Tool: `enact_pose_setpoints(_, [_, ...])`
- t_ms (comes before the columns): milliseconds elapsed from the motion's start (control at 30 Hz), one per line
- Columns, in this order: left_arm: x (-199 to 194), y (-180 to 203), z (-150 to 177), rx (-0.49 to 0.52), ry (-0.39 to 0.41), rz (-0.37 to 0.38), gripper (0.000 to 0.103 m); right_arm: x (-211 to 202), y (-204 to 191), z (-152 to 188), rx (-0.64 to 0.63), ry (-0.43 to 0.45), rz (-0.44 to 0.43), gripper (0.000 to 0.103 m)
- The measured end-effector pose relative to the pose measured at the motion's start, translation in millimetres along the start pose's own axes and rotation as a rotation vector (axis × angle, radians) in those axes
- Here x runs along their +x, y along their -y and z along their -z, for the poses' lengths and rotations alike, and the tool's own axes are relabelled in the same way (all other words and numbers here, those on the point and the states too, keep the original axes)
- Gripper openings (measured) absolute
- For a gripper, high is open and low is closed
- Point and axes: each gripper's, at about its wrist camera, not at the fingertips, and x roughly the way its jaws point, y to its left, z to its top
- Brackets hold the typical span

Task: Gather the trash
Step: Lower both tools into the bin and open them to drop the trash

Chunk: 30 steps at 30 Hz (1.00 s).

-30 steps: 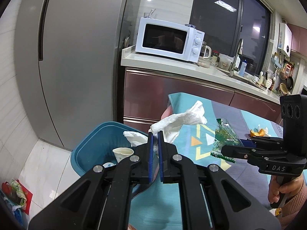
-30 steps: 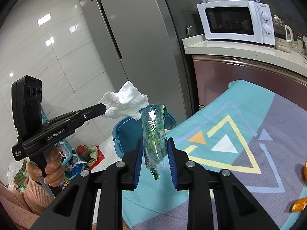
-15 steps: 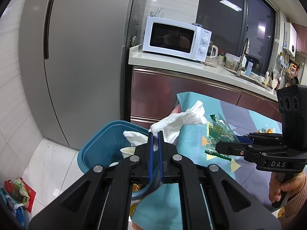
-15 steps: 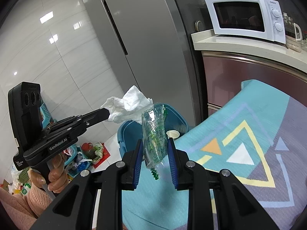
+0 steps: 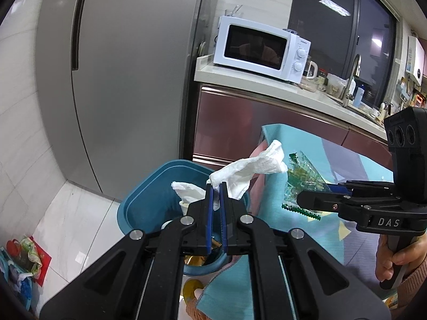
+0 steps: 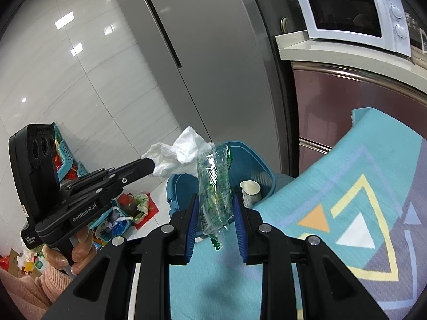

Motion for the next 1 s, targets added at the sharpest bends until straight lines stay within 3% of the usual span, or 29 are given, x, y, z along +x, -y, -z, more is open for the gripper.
enact_pose_setpoints(1000, [69.3, -40.6, 20.6, -0.100, -0.121, -0.063, 0.005, 97.1, 8.0, -18.0, -0.001, -0.179, 0.076, 0.027])
